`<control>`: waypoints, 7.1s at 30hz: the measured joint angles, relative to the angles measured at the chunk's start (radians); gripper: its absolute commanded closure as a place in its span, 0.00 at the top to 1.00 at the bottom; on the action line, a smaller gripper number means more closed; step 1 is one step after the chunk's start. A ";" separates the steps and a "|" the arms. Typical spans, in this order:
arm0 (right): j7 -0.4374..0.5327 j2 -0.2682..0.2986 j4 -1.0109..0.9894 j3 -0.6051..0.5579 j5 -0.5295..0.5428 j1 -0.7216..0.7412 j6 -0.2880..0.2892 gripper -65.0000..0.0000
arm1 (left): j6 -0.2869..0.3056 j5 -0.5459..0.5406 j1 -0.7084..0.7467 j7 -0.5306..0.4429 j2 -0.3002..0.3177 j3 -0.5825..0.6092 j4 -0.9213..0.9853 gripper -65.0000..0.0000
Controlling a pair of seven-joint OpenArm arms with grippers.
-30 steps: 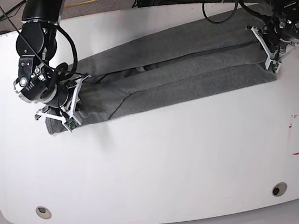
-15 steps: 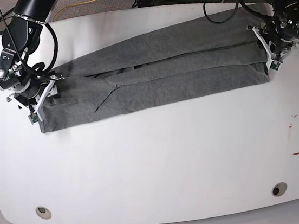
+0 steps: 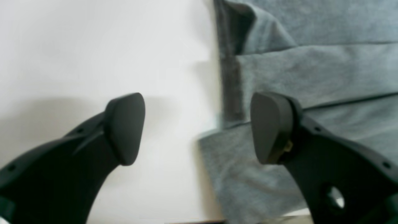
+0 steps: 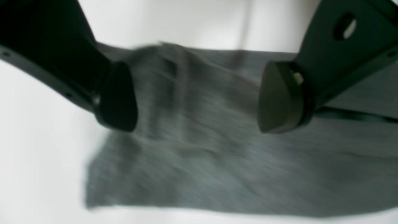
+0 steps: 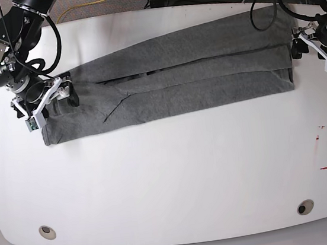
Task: Fold the T-shirt properly
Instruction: 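Open both grippers and release the folded shirt strip, then grasp the strip end with the left gripper and fold it toward the right gripper, then lay the folded end onto the strip and release with the left gripper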
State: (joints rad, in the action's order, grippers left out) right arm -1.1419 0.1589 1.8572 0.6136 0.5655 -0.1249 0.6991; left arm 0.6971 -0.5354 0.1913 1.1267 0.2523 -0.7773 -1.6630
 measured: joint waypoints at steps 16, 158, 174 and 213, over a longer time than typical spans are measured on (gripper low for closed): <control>-0.003 0.005 -0.254 -0.005 0.130 0.022 -0.003 0.90 | 0.000 -0.166 -0.006 0.012 0.026 -0.040 0.246 0.76; 0.148 -0.013 -0.497 -0.004 -0.011 0.142 0.003 0.40 | -0.003 -0.005 -0.121 0.128 -0.178 0.620 -0.021 0.49; 0.148 -0.015 -0.497 -0.005 -0.008 0.142 0.003 0.40 | -0.004 -0.029 -0.128 0.114 -0.211 0.660 -0.080 0.00; 0.148 -0.023 -0.497 -0.003 -0.011 0.145 0.005 0.40 | -0.001 -0.042 -0.321 0.158 -0.195 1.358 -0.286 0.54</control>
State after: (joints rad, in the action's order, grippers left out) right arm -0.9943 0.1360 1.3602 0.6102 0.5541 0.0200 0.7036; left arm 0.6964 -0.5777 -0.1299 1.2846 0.0578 0.5812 -1.9488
